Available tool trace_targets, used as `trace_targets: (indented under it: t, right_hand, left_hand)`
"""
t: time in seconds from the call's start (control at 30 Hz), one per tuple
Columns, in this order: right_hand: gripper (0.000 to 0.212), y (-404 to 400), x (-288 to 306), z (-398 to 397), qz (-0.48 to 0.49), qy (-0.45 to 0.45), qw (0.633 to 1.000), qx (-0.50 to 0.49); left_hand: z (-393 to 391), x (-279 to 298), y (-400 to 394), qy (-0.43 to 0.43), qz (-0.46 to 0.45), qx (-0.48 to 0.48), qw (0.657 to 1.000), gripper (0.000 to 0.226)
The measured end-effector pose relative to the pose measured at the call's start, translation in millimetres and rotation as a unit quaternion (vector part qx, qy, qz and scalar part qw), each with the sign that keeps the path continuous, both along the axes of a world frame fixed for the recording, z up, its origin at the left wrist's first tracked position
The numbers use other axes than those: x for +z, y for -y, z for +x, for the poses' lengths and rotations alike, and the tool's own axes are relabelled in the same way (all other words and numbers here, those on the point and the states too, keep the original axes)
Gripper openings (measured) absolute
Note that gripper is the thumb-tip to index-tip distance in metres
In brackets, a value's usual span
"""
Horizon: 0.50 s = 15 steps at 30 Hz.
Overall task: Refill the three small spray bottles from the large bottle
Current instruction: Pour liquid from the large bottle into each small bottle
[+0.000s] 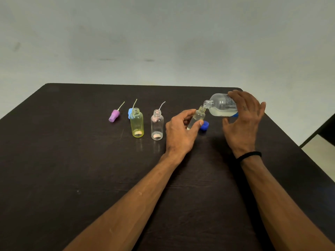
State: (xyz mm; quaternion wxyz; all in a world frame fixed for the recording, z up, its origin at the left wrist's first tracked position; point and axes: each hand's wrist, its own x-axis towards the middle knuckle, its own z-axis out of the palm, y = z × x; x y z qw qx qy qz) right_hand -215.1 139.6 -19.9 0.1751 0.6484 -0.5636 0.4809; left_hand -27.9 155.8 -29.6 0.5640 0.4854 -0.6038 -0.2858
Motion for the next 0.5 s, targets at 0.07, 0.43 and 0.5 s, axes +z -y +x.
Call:
trace_targets:
  t: [0.07,0.43,0.5]
  right_hand:
    - [0.084,0.3,-0.1,0.0,0.001,0.002,1.0,0.0]
    - [0.083,0.2,-0.6,-0.2,0.0,-0.001,1.0,-0.001]
    - [0.084,0.7,-0.9,-1.1,-0.001,-0.001,1.0,-0.001]
  left_hand:
    - [0.0,-0.1,-0.1,0.002,0.001,0.001,1.0,0.043]
    - [0.5,-0.7,-0.7,0.007,-0.001,0.001,1.0,0.044]
    - [0.6,-0.5,-0.8,0.011,-0.001,0.002,1.0,0.045]
